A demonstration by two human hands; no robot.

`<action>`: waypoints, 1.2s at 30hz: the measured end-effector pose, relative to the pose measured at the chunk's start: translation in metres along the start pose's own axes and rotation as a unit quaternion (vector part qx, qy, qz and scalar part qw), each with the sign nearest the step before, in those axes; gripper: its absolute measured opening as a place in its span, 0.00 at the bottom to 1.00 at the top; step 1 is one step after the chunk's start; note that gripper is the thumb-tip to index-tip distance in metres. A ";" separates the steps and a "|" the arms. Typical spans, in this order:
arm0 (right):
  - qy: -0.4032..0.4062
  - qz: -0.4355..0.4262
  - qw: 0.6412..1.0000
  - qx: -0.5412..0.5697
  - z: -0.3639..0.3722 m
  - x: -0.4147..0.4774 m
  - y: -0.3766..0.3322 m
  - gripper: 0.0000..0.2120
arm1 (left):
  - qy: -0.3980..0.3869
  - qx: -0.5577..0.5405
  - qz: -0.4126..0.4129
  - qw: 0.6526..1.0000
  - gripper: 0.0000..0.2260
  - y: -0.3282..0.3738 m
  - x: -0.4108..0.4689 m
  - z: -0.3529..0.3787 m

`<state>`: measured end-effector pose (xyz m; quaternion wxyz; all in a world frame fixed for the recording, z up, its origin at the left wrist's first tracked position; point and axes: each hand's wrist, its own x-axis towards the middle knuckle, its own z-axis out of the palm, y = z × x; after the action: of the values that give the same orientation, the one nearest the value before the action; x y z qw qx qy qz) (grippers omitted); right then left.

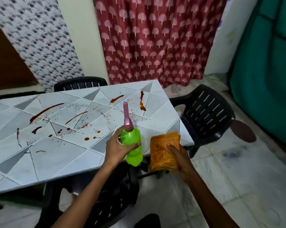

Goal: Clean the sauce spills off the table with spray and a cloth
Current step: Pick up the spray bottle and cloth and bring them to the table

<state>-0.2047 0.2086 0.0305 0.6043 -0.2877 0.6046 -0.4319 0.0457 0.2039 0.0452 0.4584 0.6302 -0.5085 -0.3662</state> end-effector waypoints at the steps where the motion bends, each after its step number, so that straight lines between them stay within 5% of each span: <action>1: -0.009 0.000 1.000 -0.008 -0.007 0.017 -0.010 0.10 | 0.015 -0.007 0.000 1.000 0.38 0.002 0.007 0.013; 23: -0.193 0.033 0.977 -0.087 0.024 0.276 -0.121 0.08 | 0.184 -0.014 -0.046 0.982 0.34 0.024 0.163 0.104; 36: -0.353 0.064 0.917 -0.175 0.117 0.331 -0.115 0.17 | 0.373 0.003 -0.101 0.922 0.33 0.012 0.155 0.059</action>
<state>-0.1449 -0.1525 -0.0163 0.7451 -0.4832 0.4347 -0.1500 0.0210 0.0394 0.0394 0.5738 0.7706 -0.2352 -0.1474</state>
